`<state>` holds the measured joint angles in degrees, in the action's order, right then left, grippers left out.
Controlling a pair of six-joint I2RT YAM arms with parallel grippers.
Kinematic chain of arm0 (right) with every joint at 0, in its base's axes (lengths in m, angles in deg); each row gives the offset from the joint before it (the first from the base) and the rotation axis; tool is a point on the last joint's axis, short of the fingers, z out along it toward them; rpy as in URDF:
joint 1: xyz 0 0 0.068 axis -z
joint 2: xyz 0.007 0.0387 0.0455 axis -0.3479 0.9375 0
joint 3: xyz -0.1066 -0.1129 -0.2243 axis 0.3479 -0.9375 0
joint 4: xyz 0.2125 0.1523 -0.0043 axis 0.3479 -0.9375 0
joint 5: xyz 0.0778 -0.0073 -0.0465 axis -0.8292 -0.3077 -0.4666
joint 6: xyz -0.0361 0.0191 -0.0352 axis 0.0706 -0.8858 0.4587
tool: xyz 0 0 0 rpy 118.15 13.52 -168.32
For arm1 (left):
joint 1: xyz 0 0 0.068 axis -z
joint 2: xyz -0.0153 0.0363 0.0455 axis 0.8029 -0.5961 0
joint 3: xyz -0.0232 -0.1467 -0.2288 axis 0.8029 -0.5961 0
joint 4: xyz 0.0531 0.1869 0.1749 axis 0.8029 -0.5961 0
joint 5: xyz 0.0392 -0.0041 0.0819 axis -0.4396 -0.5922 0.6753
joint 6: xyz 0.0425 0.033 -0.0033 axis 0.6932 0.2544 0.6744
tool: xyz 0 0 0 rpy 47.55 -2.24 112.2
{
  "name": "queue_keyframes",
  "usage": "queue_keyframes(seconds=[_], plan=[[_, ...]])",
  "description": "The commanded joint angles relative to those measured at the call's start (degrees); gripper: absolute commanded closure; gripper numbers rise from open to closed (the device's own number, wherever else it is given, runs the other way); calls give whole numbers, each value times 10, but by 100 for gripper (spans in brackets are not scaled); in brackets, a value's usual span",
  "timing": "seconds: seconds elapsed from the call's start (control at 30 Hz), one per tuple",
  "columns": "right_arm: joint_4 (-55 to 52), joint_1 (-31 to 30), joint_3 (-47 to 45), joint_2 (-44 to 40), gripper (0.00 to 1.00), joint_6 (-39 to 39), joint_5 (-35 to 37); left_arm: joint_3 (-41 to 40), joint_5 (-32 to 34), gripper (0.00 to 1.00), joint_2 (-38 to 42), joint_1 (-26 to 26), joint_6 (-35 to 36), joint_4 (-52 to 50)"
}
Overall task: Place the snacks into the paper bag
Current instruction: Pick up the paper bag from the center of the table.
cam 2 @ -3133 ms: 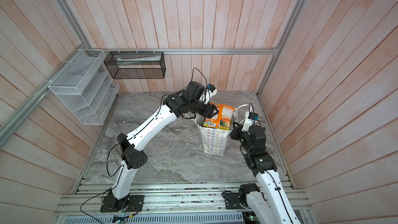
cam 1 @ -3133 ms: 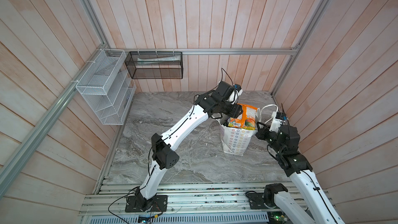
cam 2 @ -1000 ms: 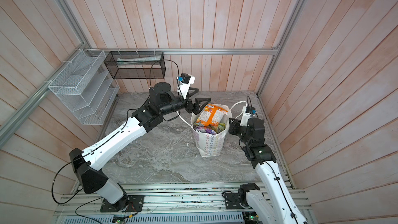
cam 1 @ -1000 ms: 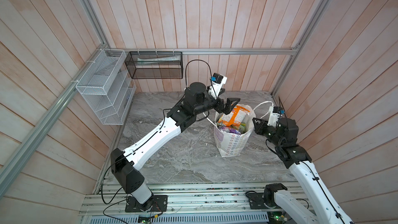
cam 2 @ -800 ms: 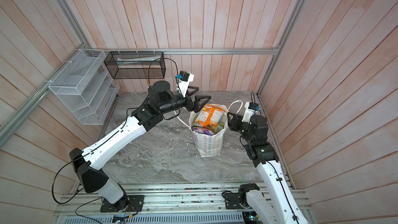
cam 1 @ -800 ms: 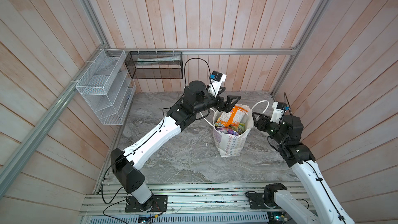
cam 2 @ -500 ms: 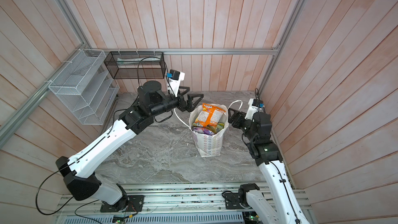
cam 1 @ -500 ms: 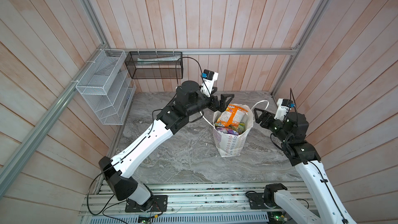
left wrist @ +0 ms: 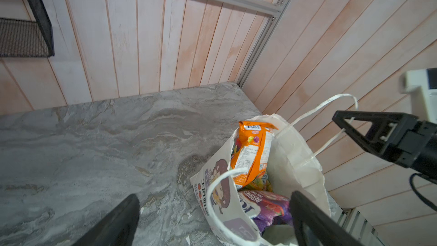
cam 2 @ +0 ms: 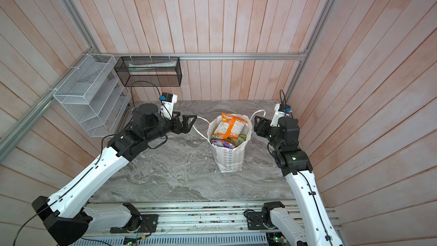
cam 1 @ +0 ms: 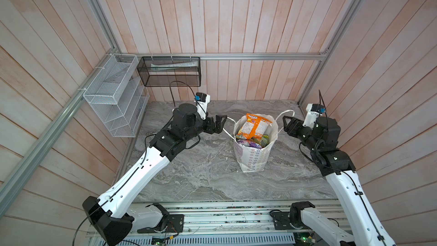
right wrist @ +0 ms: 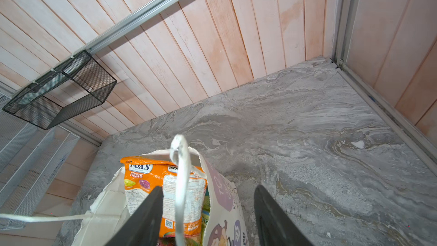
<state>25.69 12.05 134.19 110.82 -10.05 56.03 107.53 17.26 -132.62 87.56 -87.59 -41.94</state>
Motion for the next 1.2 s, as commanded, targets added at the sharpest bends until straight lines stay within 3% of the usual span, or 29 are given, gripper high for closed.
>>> queue_keyframes(seconds=[0.0, 0.2, 0.37, 0.53, 0.63, 0.73, 0.97, 1.07, 1.17], plan=[[-17, 3, 26, 2, 42, 9, 14, -15, -74, 0, -2, -27, -31, 12], [-17, 4, 34, 14, 51, 3, -6, -23, -151, 11, -37, -52, -54, 49], [-19, 3, 41, 22, 59, 4, -9, -11, -175, 30, -63, -57, -63, 60], [-9, 3, 45, 31, 77, 5, -16, -6, -206, 57, -80, -66, -80, 76], [8, 3, 56, 46, 99, 5, -49, 3, -232, 80, -91, -70, -95, 97], [34, -2, 79, 69, 100, -8, -97, 41, -254, 98, -124, -71, -111, 114], [43, -78, 207, 134, 100, -5, -77, 262, -313, 100, -230, -67, -151, 70], [42, -78, 244, 146, 100, -11, -81, 317, -277, 100, -217, -63, -130, 54], [48, -79, 242, 145, 100, -16, -77, 299, -220, 100, -186, -64, -100, 54]])
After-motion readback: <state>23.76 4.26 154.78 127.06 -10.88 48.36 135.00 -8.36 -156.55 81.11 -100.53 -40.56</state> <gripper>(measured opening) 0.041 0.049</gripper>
